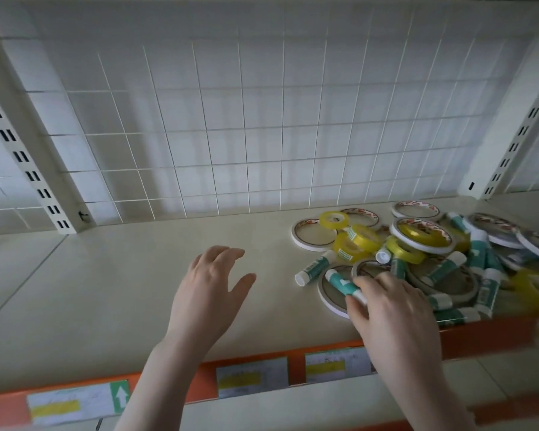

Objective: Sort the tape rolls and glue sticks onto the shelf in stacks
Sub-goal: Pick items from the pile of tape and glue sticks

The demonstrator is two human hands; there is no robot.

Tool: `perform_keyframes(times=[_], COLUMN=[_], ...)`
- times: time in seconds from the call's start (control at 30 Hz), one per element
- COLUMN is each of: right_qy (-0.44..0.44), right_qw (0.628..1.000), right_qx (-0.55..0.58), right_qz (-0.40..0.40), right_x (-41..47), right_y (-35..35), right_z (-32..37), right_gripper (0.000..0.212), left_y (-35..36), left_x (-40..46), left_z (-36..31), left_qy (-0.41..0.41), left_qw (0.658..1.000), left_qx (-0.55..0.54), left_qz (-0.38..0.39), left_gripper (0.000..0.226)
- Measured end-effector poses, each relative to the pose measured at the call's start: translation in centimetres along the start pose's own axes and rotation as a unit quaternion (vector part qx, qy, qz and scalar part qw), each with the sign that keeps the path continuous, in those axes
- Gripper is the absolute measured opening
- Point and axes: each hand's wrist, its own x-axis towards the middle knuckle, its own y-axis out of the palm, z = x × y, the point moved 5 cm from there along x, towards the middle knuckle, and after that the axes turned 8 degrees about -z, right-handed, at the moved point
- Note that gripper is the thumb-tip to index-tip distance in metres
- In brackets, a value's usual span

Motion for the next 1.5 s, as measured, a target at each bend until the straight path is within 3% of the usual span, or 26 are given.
perform_keyframes(times=[0.33,0.53,0.73,1.17,1.37,1.5], right_qy=[0.079,0.101,0.108,0.105,0.081,0.060], right_qw=[0.970,0.954,0.951,0.947,0.933,0.921], right_qx=[0.206,0.236,0.240,0.271,0.329,0.366], right_qz=[-0.106,-0.156,-0.164,-0.138,-0.118,-0.119], right_x=[1.4,1.8,1.6,1.3,2.4,3.7], right_y=[-1.5,-2.7,-2.6,-1.4,-0.8,-0.1], right_z=[-2.9,-4.9,-6.6,-8.4,-7.6,-5.0], right_gripper=[0.020,0.015,0.017,0.024,0.021,0.020], left_y=[2.8,6.3,8.5,8.8,4.6,0.6], left_x=[2.8,4.2,4.4,5.0,4.6,3.5], left_z=[-3.4,-6.8,-8.6,-9.7,-8.2,-5.9], left_qy=[0.038,0.084,0.093,0.065,0.004,-0.037], left_qw=[0.995,0.983,0.978,0.982,0.997,0.995], left_qx=[-0.025,-0.007,0.020,0.020,-0.053,-0.091], left_qz=[0.087,0.161,0.186,0.175,0.060,0.002], left_gripper=[0.029,0.028,0.029,0.037,0.012,0.021])
